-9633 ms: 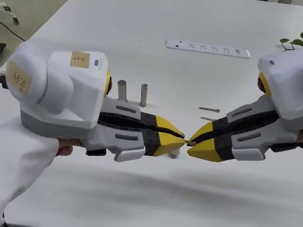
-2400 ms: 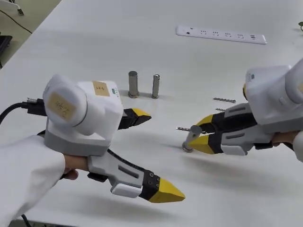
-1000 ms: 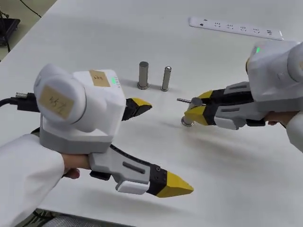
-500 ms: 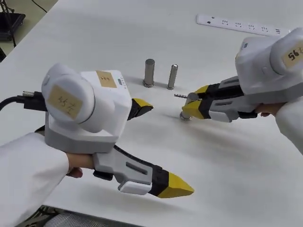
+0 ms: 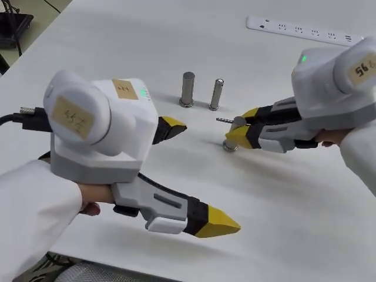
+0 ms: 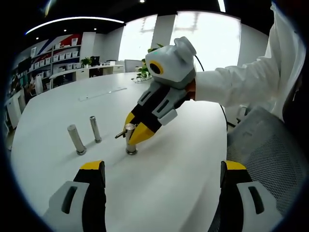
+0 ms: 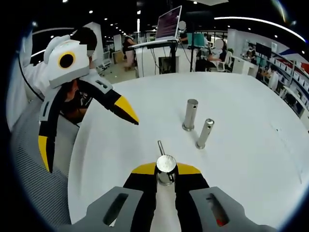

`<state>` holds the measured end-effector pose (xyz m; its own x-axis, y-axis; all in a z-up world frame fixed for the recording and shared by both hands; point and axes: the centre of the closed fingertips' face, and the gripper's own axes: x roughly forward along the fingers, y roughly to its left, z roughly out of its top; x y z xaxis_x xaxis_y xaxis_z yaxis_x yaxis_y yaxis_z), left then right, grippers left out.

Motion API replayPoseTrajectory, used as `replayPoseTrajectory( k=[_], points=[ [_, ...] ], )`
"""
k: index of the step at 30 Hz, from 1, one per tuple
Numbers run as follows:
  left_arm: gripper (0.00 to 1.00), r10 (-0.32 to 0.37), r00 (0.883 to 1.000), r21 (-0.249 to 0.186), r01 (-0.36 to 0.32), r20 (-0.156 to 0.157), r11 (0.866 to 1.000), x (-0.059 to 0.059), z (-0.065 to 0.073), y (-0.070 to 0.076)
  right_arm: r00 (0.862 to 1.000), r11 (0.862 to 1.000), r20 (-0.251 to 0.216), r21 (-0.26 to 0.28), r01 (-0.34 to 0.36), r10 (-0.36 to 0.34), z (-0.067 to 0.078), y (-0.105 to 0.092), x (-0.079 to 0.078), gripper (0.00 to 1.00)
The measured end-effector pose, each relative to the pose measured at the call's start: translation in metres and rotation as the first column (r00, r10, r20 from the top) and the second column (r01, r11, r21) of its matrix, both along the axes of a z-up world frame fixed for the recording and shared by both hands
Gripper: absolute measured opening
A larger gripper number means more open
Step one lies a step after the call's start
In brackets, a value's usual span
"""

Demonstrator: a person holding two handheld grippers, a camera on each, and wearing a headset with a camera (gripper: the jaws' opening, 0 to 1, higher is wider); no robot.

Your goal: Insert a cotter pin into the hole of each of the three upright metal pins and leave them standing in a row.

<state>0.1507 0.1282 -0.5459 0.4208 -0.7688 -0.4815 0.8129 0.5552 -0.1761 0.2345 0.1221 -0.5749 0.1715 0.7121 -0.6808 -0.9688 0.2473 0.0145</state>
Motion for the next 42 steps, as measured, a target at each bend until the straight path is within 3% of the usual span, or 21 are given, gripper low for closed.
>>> replayPoseTrajectory(
  k=[8, 15, 18, 19, 22, 25, 27, 30, 35, 42],
  points=[
    [0.99, -0.002, 1.0, -0.009, 0.002, -0.007, 1.0, -0.001, 0.001, 0.0, 1.0, 1.0, 0.022, 0.01, -0.011, 0.011, -0.002, 0.0, 0.003, 0.08],
    [0.99, -0.003, 1.0, -0.011, 0.003, 0.005, 1.0, -0.001, 0.003, 0.0, 0.999, 0.999, 0.039, 0.035, -0.015, 0.013, -0.001, 0.001, 0.004, 0.09],
    [0.99, 0.001, 1.0, -0.012, -0.001, 0.008, 1.0, 0.0, 0.003, 0.001, 0.997, 1.0, 0.071, 0.022, -0.022, 0.02, -0.002, 0.0, 0.004, 0.22],
    [0.99, 0.004, 1.0, -0.013, -0.004, 0.009, 1.0, 0.0, 0.004, 0.002, 0.997, 0.999, 0.08, 0.041, 0.009, -0.013, 0.001, 0.0, 0.009, 0.29],
    [0.99, 0.014, 1.0, -0.019, -0.014, 0.013, 1.0, 0.002, 0.006, 0.004, 0.998, 0.993, 0.019, 0.099, 0.06, -0.062, 0.008, -0.002, 0.006, 0.29],
    [0.99, 0.024, 1.0, -0.025, -0.023, 0.015, 0.999, 0.002, 0.009, 0.007, 0.996, 0.989, 0.022, 0.123, 0.083, -0.087, 0.016, -0.008, 0.004, 0.37],
    [0.99, 0.031, 0.999, -0.03, -0.03, 0.011, 0.999, 0.002, 0.01, 0.008, 0.99, 0.976, 0.0, 0.17, 0.136, -0.138, 0.026, -0.013, 0.003, 0.43],
    [0.99, 0.045, 0.999, -0.05, -0.045, 0.012, 0.998, 0.005, 0.015, 0.009, 0.981, 0.943, -0.041, 0.27, 0.196, -0.192, 0.043, -0.025, -0.002, 0.51],
    [0.99, 0.057, 0.998, -0.066, -0.055, 0.018, 0.996, 0.009, 0.019, 0.008, 0.97, 0.929, -0.057, 0.281, 0.241, -0.234, 0.053, -0.051, -0.011, 0.59],
    [0.99, 0.056, 0.998, -0.069, -0.055, 0.016, 0.996, 0.011, 0.019, 0.007, 0.939, 0.89, -0.093, 0.3, 0.343, -0.33, 0.062, -0.081, -0.026, 0.68]
  ],
)
